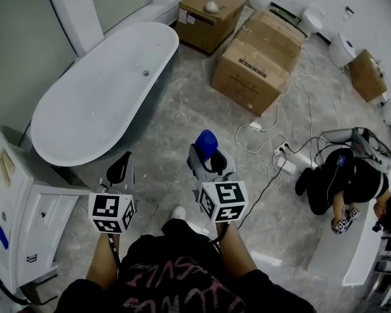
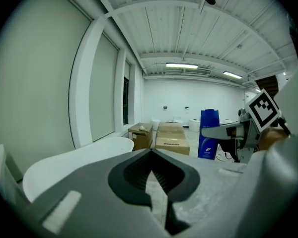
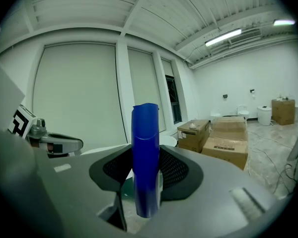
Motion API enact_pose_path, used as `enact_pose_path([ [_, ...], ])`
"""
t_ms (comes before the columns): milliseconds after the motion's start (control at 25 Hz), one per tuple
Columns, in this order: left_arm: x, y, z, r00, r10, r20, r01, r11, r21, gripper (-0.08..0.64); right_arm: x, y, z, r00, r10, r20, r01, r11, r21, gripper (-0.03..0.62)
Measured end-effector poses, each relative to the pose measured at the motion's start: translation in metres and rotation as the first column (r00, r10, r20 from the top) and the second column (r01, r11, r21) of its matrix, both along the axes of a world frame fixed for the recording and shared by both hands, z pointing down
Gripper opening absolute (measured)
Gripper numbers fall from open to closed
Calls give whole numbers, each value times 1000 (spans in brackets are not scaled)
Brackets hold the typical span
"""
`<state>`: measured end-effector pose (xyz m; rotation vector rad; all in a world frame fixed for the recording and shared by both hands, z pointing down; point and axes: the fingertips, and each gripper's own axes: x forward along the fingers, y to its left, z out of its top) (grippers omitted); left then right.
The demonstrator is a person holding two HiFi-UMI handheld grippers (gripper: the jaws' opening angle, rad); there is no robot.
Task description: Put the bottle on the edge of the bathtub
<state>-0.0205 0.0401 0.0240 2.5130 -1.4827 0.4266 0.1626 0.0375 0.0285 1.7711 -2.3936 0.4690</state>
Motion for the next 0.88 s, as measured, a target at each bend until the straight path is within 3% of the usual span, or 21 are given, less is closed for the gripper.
enact_pose_path([
  [400,-35,-19,-20,994,-106,0,106,994,39,1,-28,-30,-9,995,-95,-2,95,995,13,187],
  [880,-68,-29,-27,994,-106,-16,107,994,38,0,-65,-44,-25,994,-108,-22,109,994,22,187],
])
